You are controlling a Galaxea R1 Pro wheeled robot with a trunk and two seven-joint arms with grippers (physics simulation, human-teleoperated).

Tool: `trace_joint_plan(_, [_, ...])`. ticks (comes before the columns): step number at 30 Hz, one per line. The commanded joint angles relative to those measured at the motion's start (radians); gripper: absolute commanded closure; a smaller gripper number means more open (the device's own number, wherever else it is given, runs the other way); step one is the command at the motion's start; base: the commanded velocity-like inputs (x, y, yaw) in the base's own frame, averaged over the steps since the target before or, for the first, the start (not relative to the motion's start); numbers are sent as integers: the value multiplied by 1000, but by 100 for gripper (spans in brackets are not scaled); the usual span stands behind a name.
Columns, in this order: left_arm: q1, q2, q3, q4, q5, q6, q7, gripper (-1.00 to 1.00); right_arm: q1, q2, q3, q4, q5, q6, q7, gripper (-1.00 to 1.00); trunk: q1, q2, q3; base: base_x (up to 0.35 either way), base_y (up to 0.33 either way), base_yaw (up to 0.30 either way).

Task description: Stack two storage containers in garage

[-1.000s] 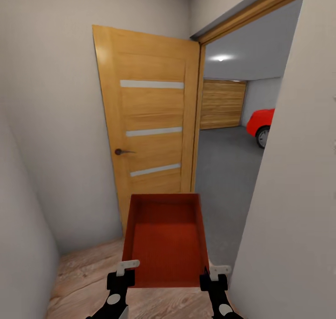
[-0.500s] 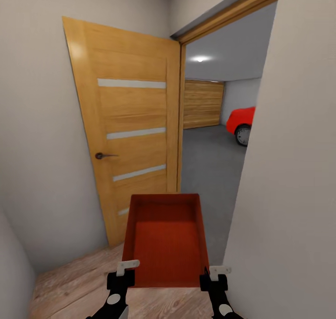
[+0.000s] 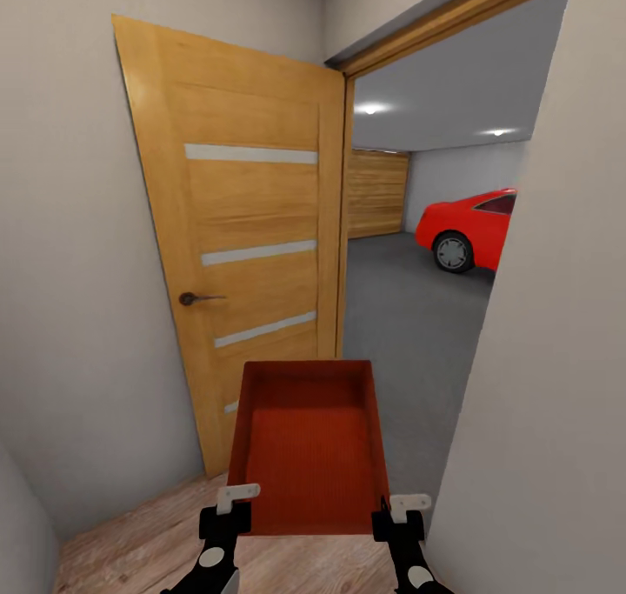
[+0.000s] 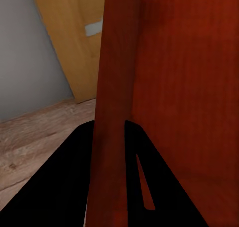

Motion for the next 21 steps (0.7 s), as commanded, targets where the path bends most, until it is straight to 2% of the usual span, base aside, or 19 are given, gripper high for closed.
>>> trace_joint_plan(1, [0, 0, -10, 3, 19, 66, -19, 100, -2, 0, -9, -1, -14, -78, -22, 100, 1, -2, -2, 194, 269, -176])
trace_joint_plan(12, [0, 0, -10, 3, 17, 66, -20, 100, -2, 0, -9, -1, -14, -78, -22, 100, 1, -2, -2, 219, 246, -223])
trace_joint_plan(21, [-1, 0, -11, 3, 16, 66, -19, 100, -2, 0, -9, -1, -14, -78, -22, 100, 1, -2, -2, 308, 46, -232])
